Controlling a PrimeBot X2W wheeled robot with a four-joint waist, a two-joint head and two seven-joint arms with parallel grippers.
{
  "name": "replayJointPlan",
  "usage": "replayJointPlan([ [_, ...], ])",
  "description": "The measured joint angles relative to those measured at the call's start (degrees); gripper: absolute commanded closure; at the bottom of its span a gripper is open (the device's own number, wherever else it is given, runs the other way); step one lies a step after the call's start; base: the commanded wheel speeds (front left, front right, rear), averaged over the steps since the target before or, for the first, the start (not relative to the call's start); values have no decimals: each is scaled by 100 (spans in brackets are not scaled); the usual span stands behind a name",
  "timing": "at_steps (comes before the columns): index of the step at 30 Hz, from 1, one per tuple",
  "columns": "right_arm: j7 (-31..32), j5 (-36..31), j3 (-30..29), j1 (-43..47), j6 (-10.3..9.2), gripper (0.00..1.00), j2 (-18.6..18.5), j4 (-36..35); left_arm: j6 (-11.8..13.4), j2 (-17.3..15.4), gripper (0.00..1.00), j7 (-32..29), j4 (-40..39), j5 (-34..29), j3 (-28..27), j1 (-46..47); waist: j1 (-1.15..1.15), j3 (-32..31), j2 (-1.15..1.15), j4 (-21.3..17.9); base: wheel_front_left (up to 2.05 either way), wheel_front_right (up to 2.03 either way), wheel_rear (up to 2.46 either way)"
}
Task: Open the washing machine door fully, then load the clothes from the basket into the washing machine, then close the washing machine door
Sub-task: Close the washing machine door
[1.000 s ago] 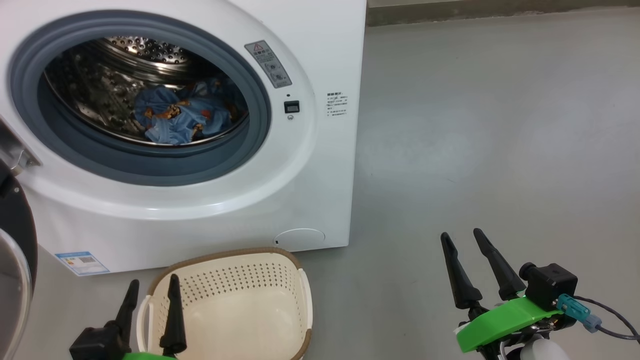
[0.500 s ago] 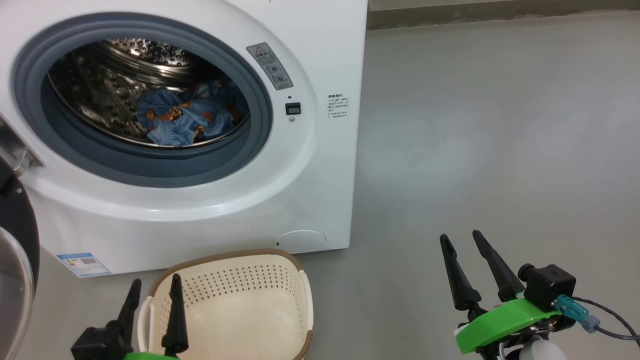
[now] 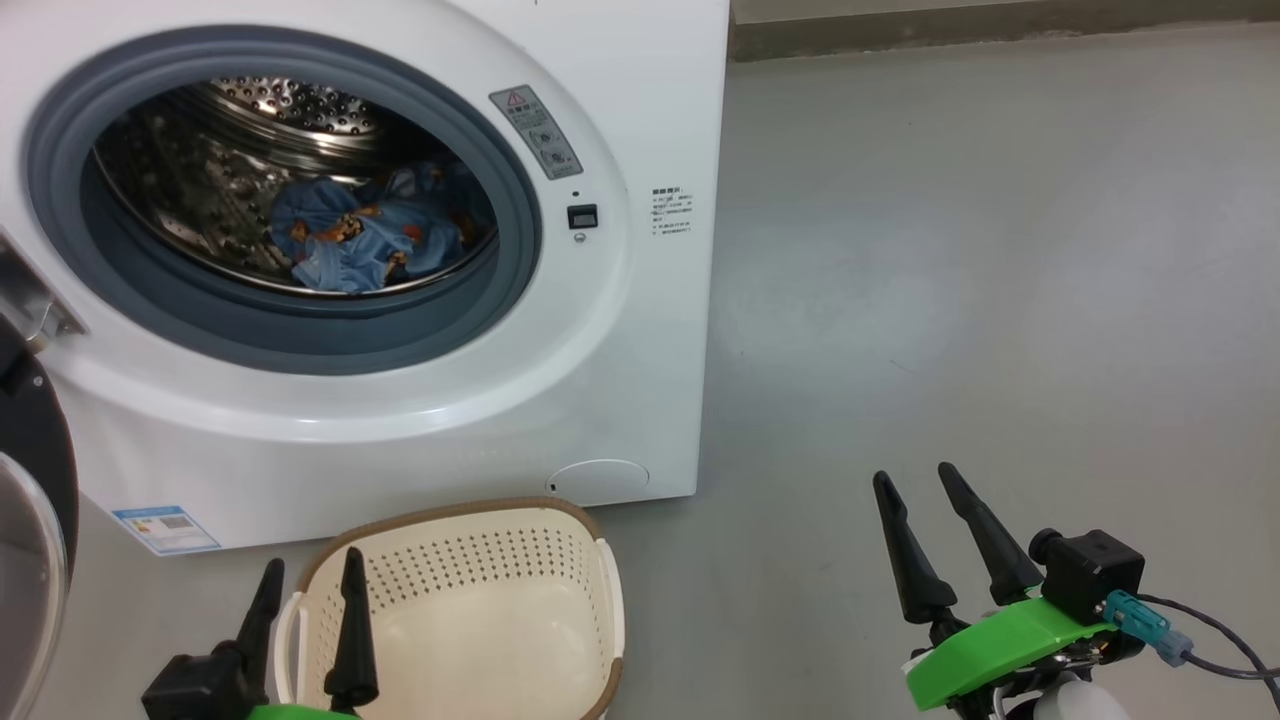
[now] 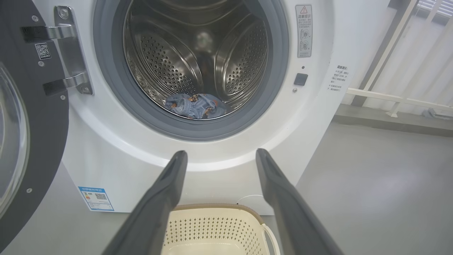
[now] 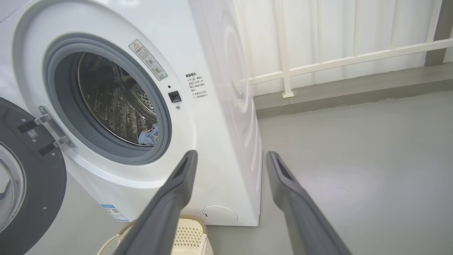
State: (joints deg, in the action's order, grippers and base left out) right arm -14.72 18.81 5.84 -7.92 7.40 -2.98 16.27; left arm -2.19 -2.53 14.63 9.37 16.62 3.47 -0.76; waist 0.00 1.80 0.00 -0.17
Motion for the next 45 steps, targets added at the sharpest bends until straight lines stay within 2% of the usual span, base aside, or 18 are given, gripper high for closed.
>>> replayJointPlan([
  [20, 0, 0, 29, 0, 0, 0, 0, 23, -7, 0, 0, 0, -19, -18, 44, -23, 0, 51, 0, 57, -148, 148, 0],
  [45, 0, 0, 21, -2, 0, 0, 0, 43, -1, 0, 0, 0, -23, -76, 46, -19, 0, 94, 0, 43, -7, 7, 0],
])
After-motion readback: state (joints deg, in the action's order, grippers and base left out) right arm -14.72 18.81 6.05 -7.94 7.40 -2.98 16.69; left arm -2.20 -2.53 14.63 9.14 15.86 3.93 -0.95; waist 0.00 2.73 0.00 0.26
